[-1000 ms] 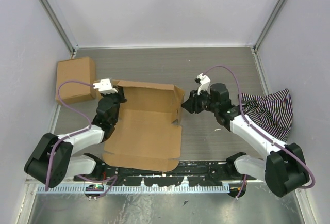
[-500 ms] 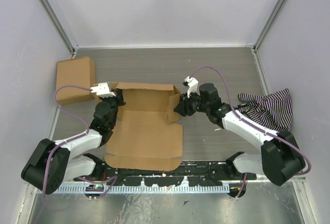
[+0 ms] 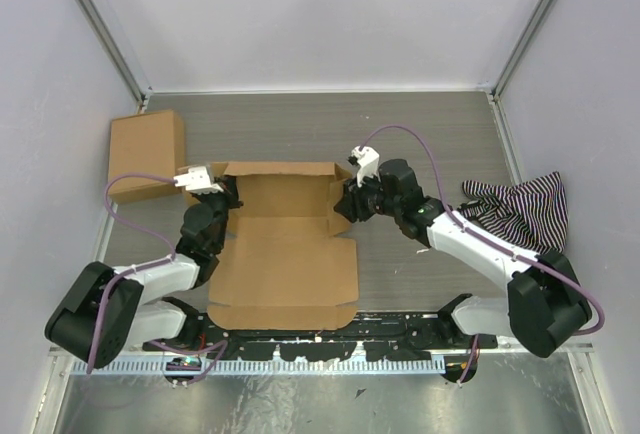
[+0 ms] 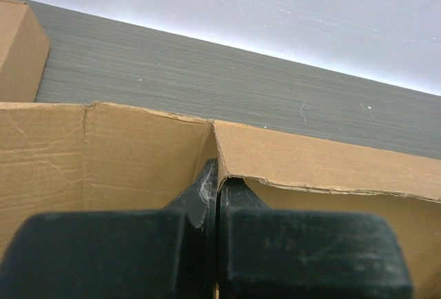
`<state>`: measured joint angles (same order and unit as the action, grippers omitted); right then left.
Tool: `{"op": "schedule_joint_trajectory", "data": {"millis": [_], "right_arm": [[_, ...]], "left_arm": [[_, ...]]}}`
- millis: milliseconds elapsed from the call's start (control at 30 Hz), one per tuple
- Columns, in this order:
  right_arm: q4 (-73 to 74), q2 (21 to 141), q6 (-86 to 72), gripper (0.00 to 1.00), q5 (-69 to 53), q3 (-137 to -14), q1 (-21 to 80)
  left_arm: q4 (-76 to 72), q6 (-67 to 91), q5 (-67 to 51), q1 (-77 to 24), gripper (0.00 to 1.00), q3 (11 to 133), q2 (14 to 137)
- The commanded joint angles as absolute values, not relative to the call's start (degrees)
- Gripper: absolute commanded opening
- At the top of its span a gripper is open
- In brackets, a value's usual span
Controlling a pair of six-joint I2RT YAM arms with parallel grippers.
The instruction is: Fold the paper box
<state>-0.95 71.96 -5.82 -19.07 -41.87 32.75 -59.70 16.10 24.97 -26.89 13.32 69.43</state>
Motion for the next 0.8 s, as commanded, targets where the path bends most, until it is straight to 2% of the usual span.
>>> {"op": "schedule_joint_trajectory", "data": {"millis": [0, 467, 767], "right_arm": [[-1.88, 69.36, -4.72, 0.4, -14.54, -43.64, 32.78], [-1.33, 60.87, -7.77, 0.4, -13.56, -37.3, 32.78], [-0.39, 59.6, -6.33, 0.4, -8.32, -40.31, 32.8]], "left_arm": [[-61.86, 15.9, 24.76, -26.98, 0.0, 11.04, 71.31], [-60.53, 15.86, 26.57, -28.14, 0.0, 10.9, 70.23], [-54.39, 17.14, 30.46, -28.21, 0.0, 22.48, 72.02]]}}
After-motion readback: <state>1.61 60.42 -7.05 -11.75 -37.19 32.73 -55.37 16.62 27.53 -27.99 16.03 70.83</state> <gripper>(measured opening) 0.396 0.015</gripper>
